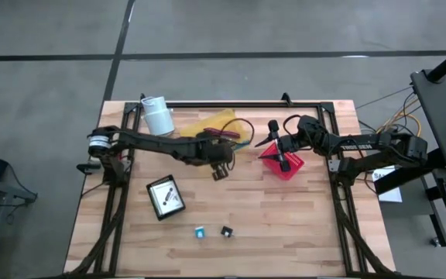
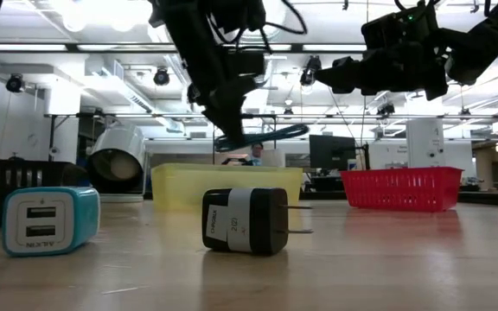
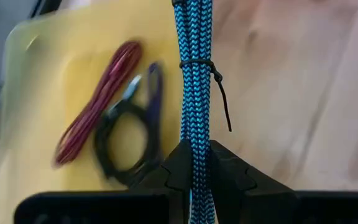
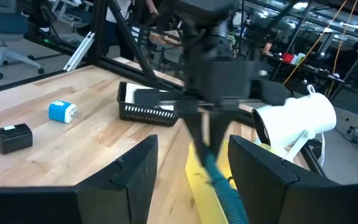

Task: Pick and place items into bin
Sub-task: Put the blue charger cable into the yellow bin

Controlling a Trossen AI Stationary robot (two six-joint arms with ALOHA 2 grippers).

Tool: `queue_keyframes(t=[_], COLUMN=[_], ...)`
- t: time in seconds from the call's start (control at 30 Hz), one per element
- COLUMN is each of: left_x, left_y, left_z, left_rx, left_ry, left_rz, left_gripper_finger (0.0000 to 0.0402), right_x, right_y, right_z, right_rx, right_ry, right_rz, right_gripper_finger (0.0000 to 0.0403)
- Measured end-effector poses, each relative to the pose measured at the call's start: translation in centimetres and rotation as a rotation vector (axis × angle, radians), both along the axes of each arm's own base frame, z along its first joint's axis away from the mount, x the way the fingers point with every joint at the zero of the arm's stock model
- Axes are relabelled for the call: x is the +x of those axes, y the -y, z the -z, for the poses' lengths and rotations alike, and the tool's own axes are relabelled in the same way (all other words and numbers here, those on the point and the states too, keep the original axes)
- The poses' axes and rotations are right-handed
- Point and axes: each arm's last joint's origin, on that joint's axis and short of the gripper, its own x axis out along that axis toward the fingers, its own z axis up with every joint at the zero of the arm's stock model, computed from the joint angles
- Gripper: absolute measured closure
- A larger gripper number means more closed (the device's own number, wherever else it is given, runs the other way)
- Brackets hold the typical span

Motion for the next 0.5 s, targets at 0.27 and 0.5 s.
queue_keyframes(t=[0.27,0.5], left_x=[-1.8,-2.6], left_y=[-2.9,-4.9], left_z=[-0.7,-0.6], left_rx=[0.048,0.066], left_ry=[-0.049,-0.075], left_rz=[-0.107,-0.184], left_gripper_finger=[0.0379,0.0379], right_x=[0.0,0.0], right_y=[0.0,0.0], right_z=[0.1,0.1], right_rx=[-0.019,-0.019], right_ry=[-0.005,-0.007], right_rz=[-0.002,-0.002], right_gripper_finger=[0.0220,0.0220])
